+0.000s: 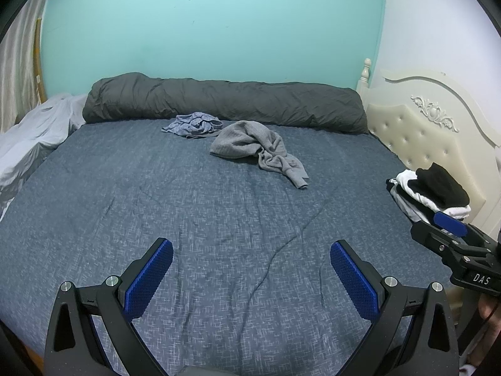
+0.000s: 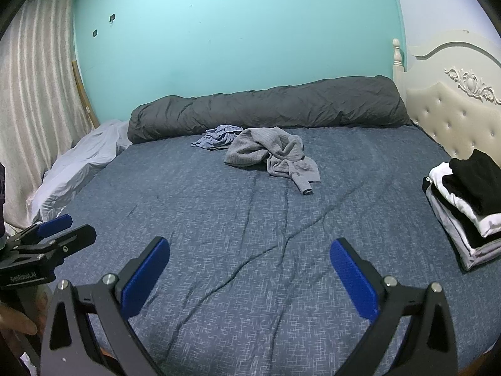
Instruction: Fold clothes
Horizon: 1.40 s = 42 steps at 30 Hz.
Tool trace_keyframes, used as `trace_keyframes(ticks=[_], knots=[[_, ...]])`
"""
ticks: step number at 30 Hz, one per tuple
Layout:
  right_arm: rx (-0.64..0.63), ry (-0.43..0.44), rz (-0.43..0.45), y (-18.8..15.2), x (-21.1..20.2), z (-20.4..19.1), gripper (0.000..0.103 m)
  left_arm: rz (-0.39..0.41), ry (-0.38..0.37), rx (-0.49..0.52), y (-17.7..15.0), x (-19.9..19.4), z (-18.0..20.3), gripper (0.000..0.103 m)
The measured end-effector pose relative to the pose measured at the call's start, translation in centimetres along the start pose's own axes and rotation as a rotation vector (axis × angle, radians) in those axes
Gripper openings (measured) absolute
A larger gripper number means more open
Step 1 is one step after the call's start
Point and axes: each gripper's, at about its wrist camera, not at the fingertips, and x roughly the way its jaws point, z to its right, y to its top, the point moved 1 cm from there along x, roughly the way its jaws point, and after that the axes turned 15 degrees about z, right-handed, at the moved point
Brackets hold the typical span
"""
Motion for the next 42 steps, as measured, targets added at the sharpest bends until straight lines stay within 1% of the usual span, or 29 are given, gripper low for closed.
trace_keyframes(ticks=[30, 42], knots=[[-0.003, 0.000, 0.000, -0.3, 0.1, -0.1, 0.103, 0.000, -0.001, 0.003, 0.4, 0.3, 0.1, 0.102], [-0.001, -0.001, -0.023, -1.2, 1.9, 0.3, 0.103, 0.000, -0.003, 0.006, 0.2, 1.5, -0.4, 0.103]])
